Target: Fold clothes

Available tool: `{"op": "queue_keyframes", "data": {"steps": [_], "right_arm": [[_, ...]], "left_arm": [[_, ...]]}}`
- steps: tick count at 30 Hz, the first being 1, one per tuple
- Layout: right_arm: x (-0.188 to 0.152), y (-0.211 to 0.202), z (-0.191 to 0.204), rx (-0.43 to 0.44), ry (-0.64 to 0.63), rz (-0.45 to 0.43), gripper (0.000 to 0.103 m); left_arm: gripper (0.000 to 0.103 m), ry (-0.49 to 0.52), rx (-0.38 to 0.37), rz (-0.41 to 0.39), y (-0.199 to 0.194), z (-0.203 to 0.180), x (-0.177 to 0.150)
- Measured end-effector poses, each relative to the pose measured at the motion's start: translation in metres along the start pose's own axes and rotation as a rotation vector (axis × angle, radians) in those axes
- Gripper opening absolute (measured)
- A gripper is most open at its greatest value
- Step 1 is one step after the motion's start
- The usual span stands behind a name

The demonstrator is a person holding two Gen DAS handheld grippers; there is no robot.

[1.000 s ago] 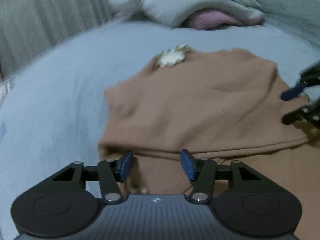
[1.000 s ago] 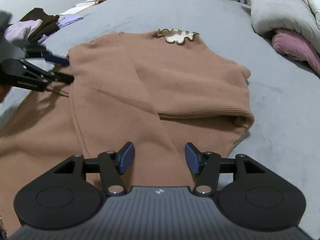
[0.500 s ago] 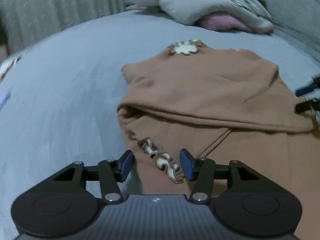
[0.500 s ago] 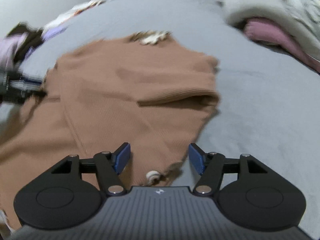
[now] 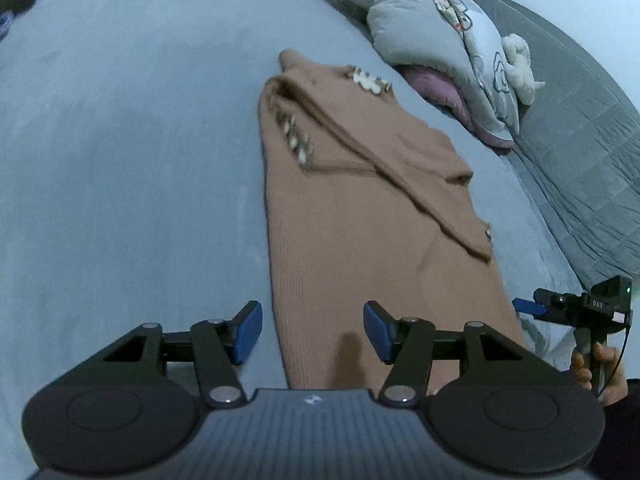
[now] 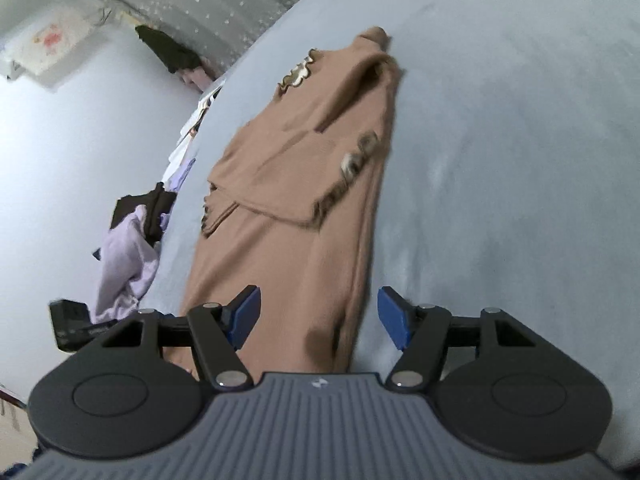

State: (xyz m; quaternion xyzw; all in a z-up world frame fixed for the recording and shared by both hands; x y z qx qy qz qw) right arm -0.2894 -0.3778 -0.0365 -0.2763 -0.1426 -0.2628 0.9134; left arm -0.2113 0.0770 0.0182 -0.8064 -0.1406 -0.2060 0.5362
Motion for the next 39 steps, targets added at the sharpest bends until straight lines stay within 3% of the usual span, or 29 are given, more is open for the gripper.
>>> {"op": "queue_keyframes", "data": {"steps": [6, 12, 14, 15, 17, 19, 23, 30, 39], "right_arm": [[-0.029, -0.002, -0.001, 0.010, 0.020, 0.007, 0.066], [-0.049, -0.006, -0.012, 0.023, 0.072, -0.035, 0.057], [-0.053, -0.005, -0.013, 0.027, 0.079, -0.043, 0.055], [-0.055, -0.005, -0.012, 0.024, 0.076, -0.045, 0.053], [-0.057, -0.002, -0.009, 0.006, 0.064, -0.049, 0.043], [-0.061, 0.004, -0.009, -0.005, 0.071, -0.047, 0.018], [-0.064, 0.005, -0.008, -0.014, 0.085, -0.075, 0.010], [-0.061, -0.020, 0.012, -0.017, 0.024, -0.194, 0.008], [-0.053, -0.032, 0.030, -0.029, -0.031, -0.243, 0.007]], "left_arm": [[0.072, 0.037, 0.004, 0.004, 0.010, -0.030, -0.026], [0.072, 0.065, -0.019, 0.013, 0.017, -0.048, -0.039], [0.064, 0.051, -0.012, 0.010, 0.018, -0.046, -0.038], [0.052, 0.036, -0.003, 0.003, 0.019, -0.044, -0.037], [0.037, 0.012, 0.015, -0.006, 0.020, -0.040, -0.036], [0.029, -0.011, 0.018, -0.011, 0.020, -0.035, -0.036], [0.011, -0.049, -0.001, -0.032, 0.017, -0.030, -0.036], [0.009, -0.044, -0.010, -0.086, -0.003, -0.034, -0.029], [0.009, 0.001, 0.005, -0.107, -0.017, -0.043, -0.026]]}}
Point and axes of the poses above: each gripper's, at about its wrist camera, not at the fingertips, and y roughly the way its jaws point, z to its left, x to its top, the point moved 3 cm from there along y, roughly the way its jaws point, and after that the axes turned 10 degrees about x, right-handed, at the moved point
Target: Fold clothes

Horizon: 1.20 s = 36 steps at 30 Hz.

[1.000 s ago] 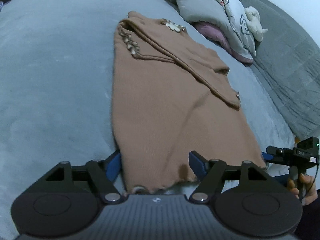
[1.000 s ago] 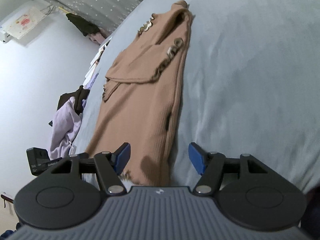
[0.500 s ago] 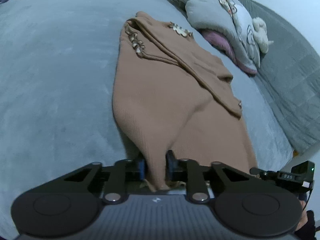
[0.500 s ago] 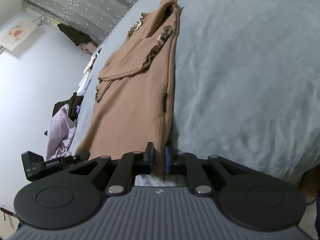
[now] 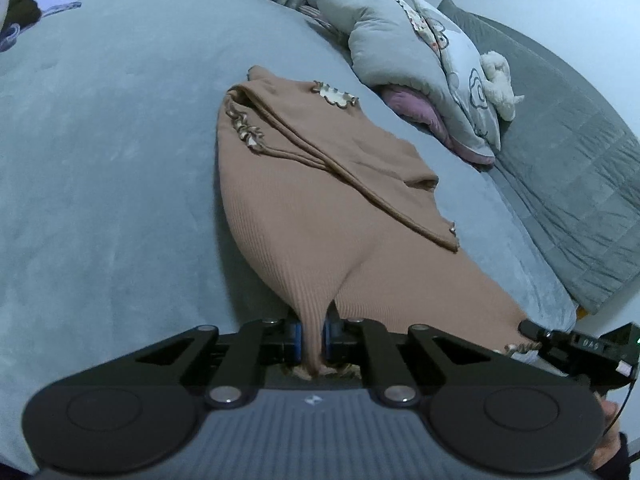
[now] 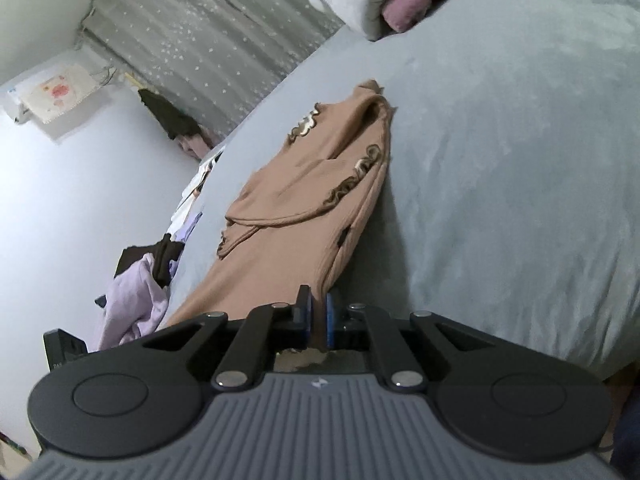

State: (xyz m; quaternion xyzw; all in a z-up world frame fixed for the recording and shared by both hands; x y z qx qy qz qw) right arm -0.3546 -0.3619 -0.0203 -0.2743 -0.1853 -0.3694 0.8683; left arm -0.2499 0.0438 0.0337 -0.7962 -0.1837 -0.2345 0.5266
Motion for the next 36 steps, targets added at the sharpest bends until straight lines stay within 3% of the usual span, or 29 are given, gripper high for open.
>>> {"op": "queue_keyframes", "data": {"steps": [5, 9, 15, 20, 29, 36], "right_arm": [[0.000, -0.002, 0.000, 0.005, 0.016, -0.020, 0.007], [0.009, -0.004, 0.009, 0.039, 0.013, -0.055, 0.007], [0.047, 0.007, 0.022, 0.094, 0.018, -0.116, 0.007], [0.086, 0.027, 0.028, 0.117, 0.013, -0.152, 0.007], [0.176, 0.116, -0.004, 0.082, 0.093, -0.256, 0.007], [0.232, 0.199, -0.056, 0.003, 0.146, -0.263, 0.007]], "left_arm": [[0.009, -0.010, 0.007, 0.009, 0.001, 0.006, -0.002], [0.009, -0.059, -0.048, -0.025, -0.010, 0.005, 0.013], [0.009, -0.123, -0.088, -0.069, -0.016, 0.001, 0.048], [0.009, -0.127, -0.072, -0.108, -0.012, -0.012, 0.088], [0.010, -0.149, 0.021, -0.134, 0.070, -0.023, 0.200], [0.012, -0.177, 0.072, -0.057, 0.157, -0.009, 0.266]]}}
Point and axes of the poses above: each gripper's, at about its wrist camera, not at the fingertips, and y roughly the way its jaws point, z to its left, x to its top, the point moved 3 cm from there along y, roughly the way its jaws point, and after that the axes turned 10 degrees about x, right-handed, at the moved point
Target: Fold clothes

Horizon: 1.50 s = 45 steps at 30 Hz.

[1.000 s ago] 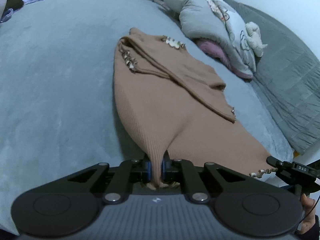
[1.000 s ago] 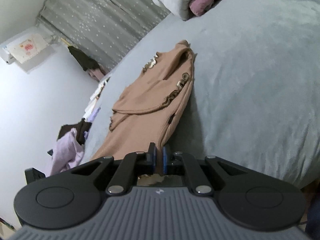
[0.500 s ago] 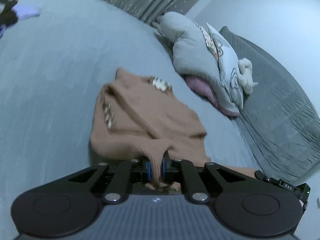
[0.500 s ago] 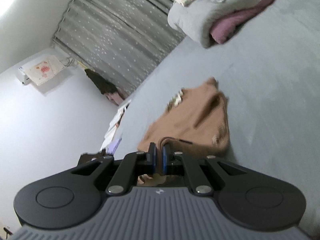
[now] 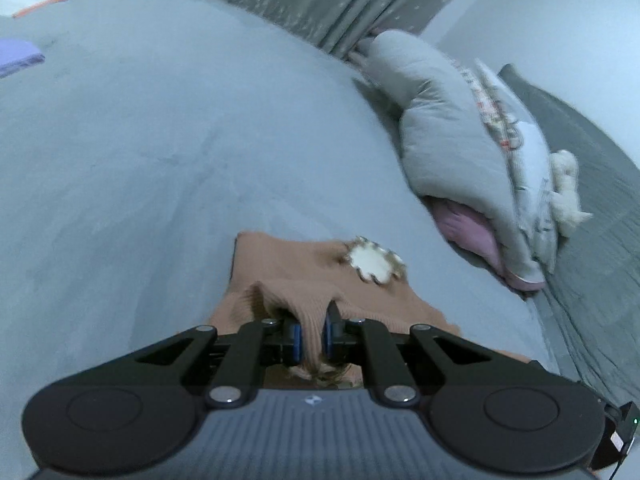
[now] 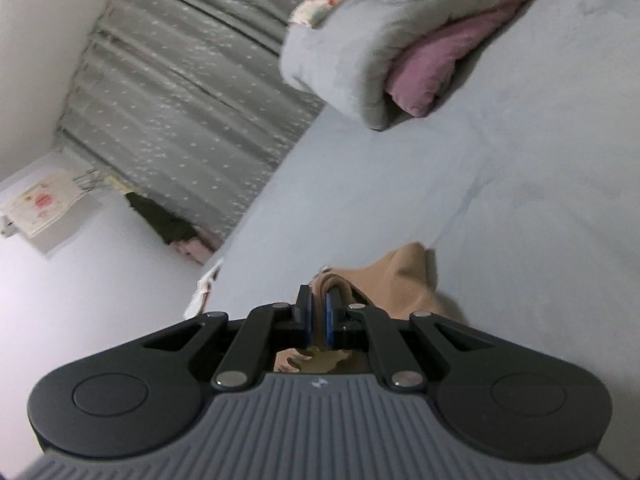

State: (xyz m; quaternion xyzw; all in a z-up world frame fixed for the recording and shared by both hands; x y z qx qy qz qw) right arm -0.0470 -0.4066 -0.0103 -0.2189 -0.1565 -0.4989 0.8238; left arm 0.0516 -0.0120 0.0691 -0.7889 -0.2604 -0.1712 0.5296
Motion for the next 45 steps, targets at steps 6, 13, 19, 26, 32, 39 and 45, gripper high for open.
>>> {"op": "queue_keyframes", "data": {"steps": [6, 13, 19, 26, 32, 39, 45], "right_arm": [[0.014, 0.039, -0.035, -0.074, 0.061, -0.026, 0.007], [0.025, 0.062, -0.051, -0.099, 0.094, -0.041, 0.007], [0.033, 0.081, -0.045, -0.148, 0.053, -0.006, 0.007], [0.047, 0.101, -0.034, -0.189, -0.027, 0.030, 0.009], [0.049, 0.096, -0.037, -0.198, -0.007, 0.024, 0.010], [0.073, 0.070, -0.020, -0.292, -0.127, -0.128, 0.036], [0.053, 0.083, 0.005, -0.196, -0.346, 0.122, 0.050]], "left_arm": [[0.012, -0.125, -0.019, 0.108, 0.078, 0.008, 0.042], [0.019, -0.191, -0.046, 0.145, 0.100, 0.014, 0.062], [0.021, -0.201, -0.053, 0.172, 0.111, 0.020, 0.072], [0.086, -0.226, 0.023, 0.031, 0.097, 0.032, 0.104], [0.086, -0.023, 0.078, -0.006, 0.082, 0.023, 0.086], [0.086, 0.211, 0.137, -0.091, 0.054, 0.004, 0.055], [0.086, 0.389, 0.277, -0.123, 0.065, -0.001, 0.041]]}}
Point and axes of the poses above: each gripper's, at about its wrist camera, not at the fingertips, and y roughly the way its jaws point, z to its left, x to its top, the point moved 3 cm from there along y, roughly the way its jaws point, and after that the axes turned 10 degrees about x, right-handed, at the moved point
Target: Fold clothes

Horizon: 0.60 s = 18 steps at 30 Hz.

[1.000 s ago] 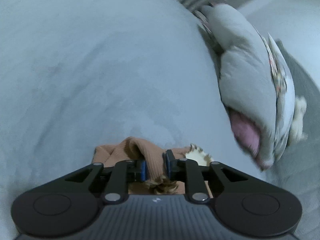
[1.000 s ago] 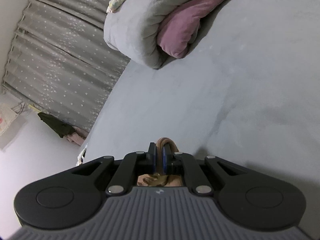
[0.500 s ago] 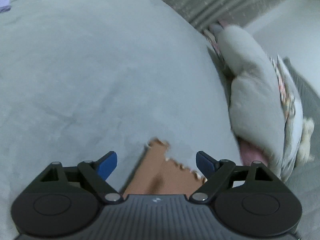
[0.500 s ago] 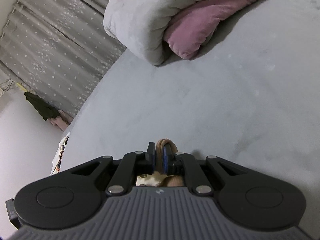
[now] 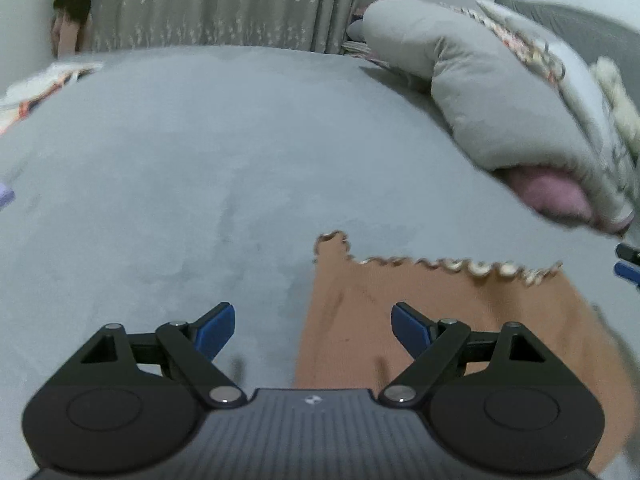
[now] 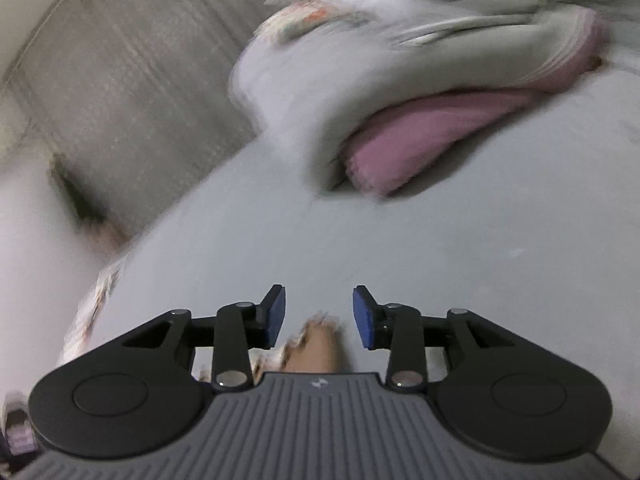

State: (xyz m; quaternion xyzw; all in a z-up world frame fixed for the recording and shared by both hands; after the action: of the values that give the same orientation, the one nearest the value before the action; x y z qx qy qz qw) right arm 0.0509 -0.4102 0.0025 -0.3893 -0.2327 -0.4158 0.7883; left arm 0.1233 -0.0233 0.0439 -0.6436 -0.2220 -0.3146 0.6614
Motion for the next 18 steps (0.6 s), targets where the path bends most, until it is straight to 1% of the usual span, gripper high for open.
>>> {"op": "queue_keyframes", "data": {"steps": [2, 3, 4, 5, 6, 7, 8, 9, 10, 11, 12, 13, 15, 18], "right_arm": [[-0.014, 0.015, 0.011, -0.007, -0.086, 0.081, 0.050], [-0.025, 0.025, 0.018, -0.046, -0.157, 0.134, 0.050], [-0.032, 0.031, 0.018, -0.099, -0.185, 0.162, 0.050], [-0.039, 0.037, 0.016, -0.147, -0.201, 0.187, 0.049], [-0.043, 0.039, 0.014, -0.147, -0.195, 0.199, 0.046], [-0.046, 0.041, 0.012, -0.141, -0.188, 0.207, 0.036], [-0.047, 0.039, 0.010, -0.119, -0.176, 0.203, 0.032], [-0.047, 0.037, 0.008, -0.091, -0.154, 0.191, 0.024], [-0.047, 0.034, 0.005, -0.069, -0.133, 0.177, 0.017], [-0.045, 0.031, 0.004, -0.061, -0.115, 0.161, 0.016], [-0.043, 0.028, 0.003, -0.056, -0.101, 0.143, 0.012], [-0.041, 0.026, 0.003, -0.057, -0.099, 0.128, 0.009], [-0.038, 0.023, 0.003, -0.067, -0.099, 0.102, 0.009], [-0.032, 0.019, 0.003, -0.074, -0.080, 0.072, 0.009]], "left_arm": [[0.086, 0.063, 0.044, 0.011, 0.009, -0.007, -0.008], [0.086, 0.097, 0.068, 0.015, 0.014, -0.012, -0.012], [0.086, 0.130, 0.093, 0.018, 0.019, -0.016, -0.016], [0.086, 0.142, 0.097, 0.014, 0.019, -0.016, -0.020], [0.083, 0.145, 0.094, 0.007, 0.018, -0.015, -0.023], [0.077, 0.135, 0.064, 0.008, 0.016, -0.013, -0.023], [0.057, 0.121, 0.024, 0.013, 0.015, -0.011, -0.023], [0.032, 0.106, -0.016, 0.017, 0.014, -0.010, -0.023], [0.020, 0.084, -0.045, 0.026, 0.014, -0.008, -0.023], [0.014, 0.057, -0.067, 0.037, 0.015, -0.007, -0.022], [0.008, 0.032, -0.072, 0.038, 0.016, -0.005, -0.020], [0.008, 0.011, -0.079, 0.033, 0.016, -0.002, -0.019], [0.007, -0.038, -0.101, 0.028, 0.016, 0.004, -0.018], [0.006, -0.157, -0.143, 0.038, 0.017, 0.015, -0.021]]}}
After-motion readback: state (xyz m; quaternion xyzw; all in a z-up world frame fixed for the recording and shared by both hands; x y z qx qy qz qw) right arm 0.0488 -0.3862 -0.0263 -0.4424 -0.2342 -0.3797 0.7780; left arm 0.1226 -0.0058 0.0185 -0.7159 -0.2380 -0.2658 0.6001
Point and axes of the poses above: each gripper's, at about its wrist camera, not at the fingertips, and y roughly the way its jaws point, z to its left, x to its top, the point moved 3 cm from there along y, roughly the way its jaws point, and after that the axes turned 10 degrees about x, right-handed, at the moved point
